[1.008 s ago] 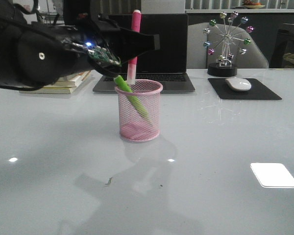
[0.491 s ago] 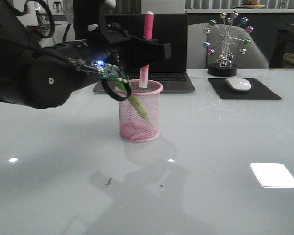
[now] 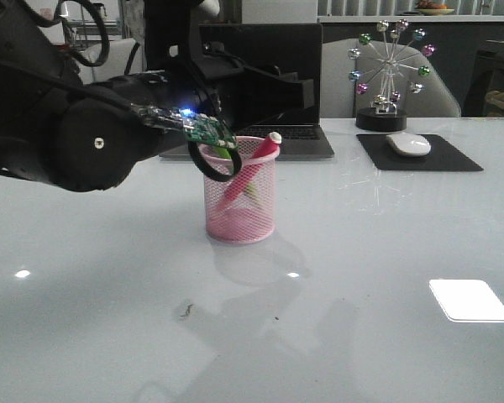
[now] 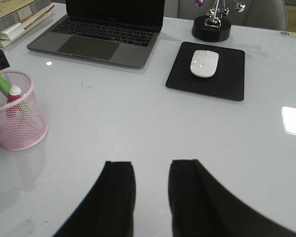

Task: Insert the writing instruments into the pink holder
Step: 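Lower the pink highlighter into the holder and open the left gripper, then raise the left gripper away from the holder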

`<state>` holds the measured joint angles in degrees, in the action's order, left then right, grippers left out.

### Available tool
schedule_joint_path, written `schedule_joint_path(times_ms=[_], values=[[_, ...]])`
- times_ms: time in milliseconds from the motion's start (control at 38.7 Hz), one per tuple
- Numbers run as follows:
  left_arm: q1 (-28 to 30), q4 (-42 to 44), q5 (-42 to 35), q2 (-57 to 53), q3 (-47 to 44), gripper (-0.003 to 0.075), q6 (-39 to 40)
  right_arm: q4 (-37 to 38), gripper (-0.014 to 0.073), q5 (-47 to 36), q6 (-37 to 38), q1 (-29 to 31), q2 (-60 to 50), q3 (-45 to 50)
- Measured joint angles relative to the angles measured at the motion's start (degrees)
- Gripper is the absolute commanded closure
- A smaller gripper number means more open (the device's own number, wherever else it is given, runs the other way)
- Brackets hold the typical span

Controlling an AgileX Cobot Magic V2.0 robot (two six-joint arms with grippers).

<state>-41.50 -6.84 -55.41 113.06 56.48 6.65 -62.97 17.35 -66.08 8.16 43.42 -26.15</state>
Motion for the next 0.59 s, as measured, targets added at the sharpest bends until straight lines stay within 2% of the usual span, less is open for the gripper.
schedule_joint_path(times_ms=[207, 336, 595], values=[[3.6, 0.4, 3.3, -6.1, 0.0, 0.0327, -1.9, 0.0, 0.0281, 0.0, 0.0, 0.0, 0.0, 0.0], [6.8, 1.0, 12.8, -13.1, 0.0, 0.0327, -6.7, 0.0, 0.0281, 0.0, 0.0, 0.0, 0.0, 0.0], [15.4, 3.3, 32.0, -30.3, -0.1, 0.0328, -11.1, 0.0, 0.0281, 0.0, 0.0, 0.0, 0.0, 0.0]])
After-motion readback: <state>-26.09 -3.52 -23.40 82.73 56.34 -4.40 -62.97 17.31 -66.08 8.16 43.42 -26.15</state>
